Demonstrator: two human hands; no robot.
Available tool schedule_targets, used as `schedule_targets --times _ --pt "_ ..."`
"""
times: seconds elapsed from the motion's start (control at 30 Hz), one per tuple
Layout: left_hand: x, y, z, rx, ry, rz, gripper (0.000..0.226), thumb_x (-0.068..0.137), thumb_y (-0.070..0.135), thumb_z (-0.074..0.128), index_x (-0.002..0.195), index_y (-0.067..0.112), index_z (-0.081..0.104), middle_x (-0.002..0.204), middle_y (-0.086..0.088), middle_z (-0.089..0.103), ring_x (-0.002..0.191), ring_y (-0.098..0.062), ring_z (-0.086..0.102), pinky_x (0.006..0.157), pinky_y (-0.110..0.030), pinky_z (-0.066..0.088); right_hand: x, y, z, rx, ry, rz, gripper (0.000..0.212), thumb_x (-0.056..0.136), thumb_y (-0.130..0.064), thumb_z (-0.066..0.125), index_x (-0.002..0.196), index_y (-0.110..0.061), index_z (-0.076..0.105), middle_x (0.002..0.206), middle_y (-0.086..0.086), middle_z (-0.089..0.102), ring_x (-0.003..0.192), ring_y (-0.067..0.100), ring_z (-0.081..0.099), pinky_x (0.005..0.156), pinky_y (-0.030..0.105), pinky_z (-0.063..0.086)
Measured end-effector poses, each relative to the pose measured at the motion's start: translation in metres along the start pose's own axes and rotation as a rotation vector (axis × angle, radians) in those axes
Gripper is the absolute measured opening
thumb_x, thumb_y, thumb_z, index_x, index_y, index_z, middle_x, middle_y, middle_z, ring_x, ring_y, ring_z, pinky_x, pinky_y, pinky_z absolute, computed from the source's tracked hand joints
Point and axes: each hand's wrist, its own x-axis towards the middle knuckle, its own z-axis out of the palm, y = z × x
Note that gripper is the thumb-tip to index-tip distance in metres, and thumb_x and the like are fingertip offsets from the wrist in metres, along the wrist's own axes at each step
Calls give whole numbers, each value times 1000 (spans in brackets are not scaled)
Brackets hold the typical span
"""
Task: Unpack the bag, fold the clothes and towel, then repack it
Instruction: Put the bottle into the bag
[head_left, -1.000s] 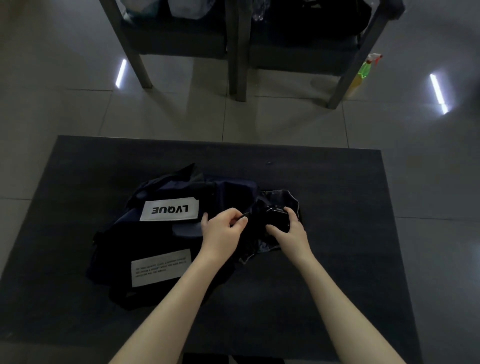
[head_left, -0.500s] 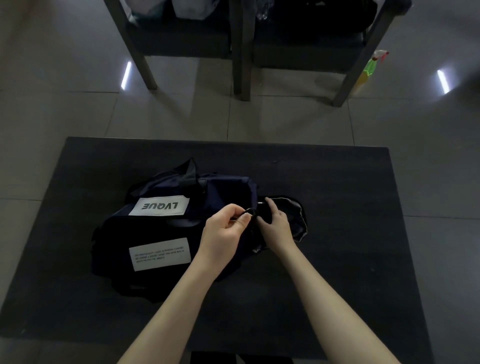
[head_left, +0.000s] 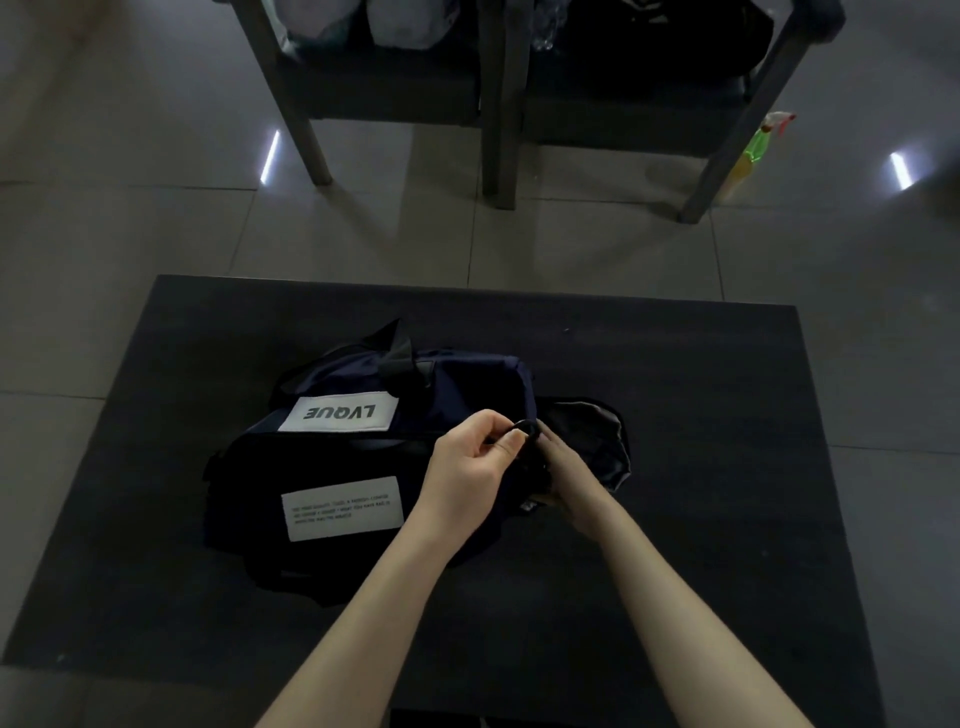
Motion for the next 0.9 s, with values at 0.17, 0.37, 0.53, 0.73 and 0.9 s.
schedule_targets --times 0.17,0.37,0.53,0.73,0.9 --pt "0 -5 2 -19 -4 -42 14 95 12 56 83 9 62 78 -15 65 74 -29 63 74 -42 53 -3 17 -8 198 132 18 38 101 -36 36 125 -11 51 123 13 59 106 23 59 89 39 51" --pt "2 -8 10 -46 4 -103 15 96 13 53 88 3 61 88 -15 67 86 -26 66 83 -44 55 -4 24 -21 89 61 60 64 96 -60 22 125 -16 59 118 5 66 113 21 58 106 44 39" --pt "5 -9 26 -32 -44 -135 16 96 16 53 88 8 63 89 -10 70 88 -21 69 85 -46 55 -1 35 -22 41 -17 86 66 97 -59 13 130 -21 56 120 0 63 112 12 56 100 32 39" --pt "4 -10 35 -98 -66 -190 16 98 12 50 93 1 61 90 -12 69 84 -18 70 77 -33 59 7 30 -16 75 -40 61 57 101 -50 15 94 -19 63 76 -6 69 71 0 63 62 15 46" --pt "11 -18 11 -125 90 -261 18 98 10 48 86 2 57 88 -13 67 87 -25 69 77 -32 56 9 33 -22 79 1 74 67 99 -53 10 134 -12 51 125 5 59 112 18 53 94 29 34"
